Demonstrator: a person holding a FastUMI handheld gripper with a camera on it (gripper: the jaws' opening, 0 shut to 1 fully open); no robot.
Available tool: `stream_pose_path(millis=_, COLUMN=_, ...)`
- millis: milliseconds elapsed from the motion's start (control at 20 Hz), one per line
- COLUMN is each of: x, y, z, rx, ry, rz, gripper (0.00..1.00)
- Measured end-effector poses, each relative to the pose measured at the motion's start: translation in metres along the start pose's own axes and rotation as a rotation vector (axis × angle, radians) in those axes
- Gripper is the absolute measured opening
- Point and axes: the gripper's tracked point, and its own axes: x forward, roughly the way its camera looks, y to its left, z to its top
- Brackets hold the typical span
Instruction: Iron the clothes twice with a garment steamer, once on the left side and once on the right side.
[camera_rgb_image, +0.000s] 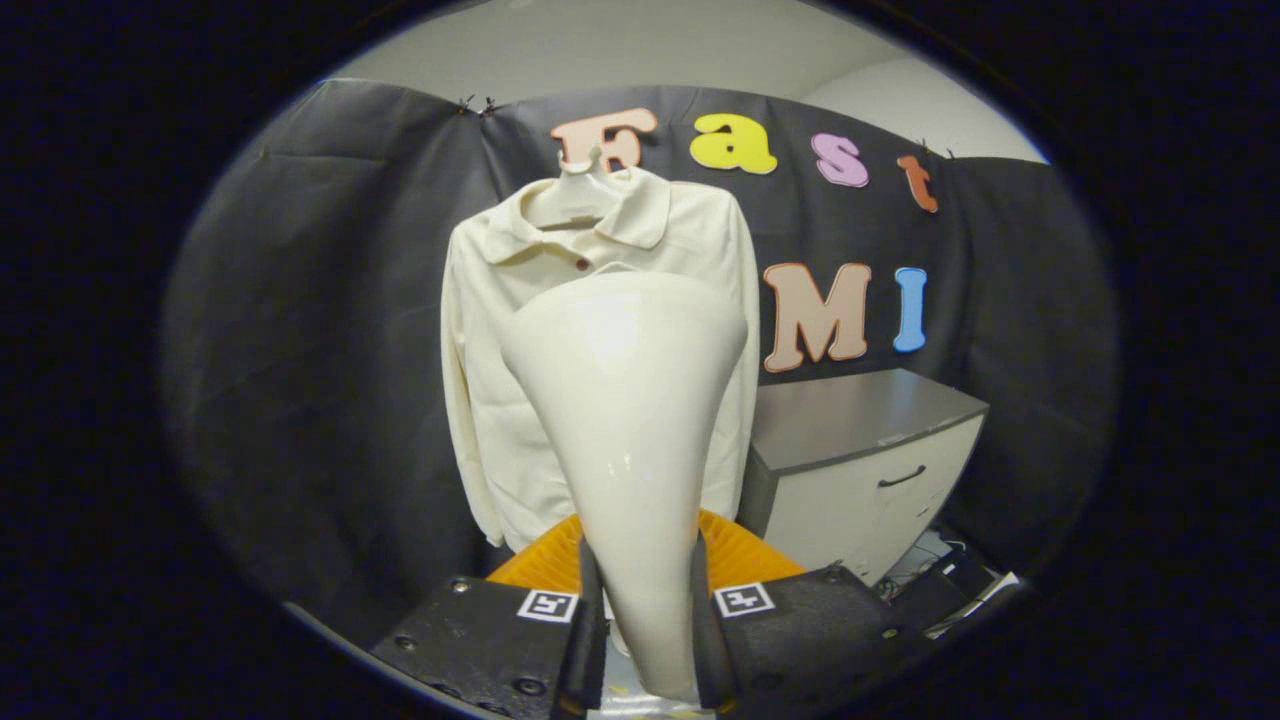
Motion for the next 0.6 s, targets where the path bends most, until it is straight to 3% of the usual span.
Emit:
stream_pose_path(millis=250, x=-0.036, y=-0.017, z=0.033, rx=0.007, ry=-0.138, rz=0.045, gripper=0.35)
stream_pose_path(millis=600, x=-0.057, y=-0.046, z=0.008, rx=-0.041, ry=-0.168, rz=0.069, gripper=0.35)
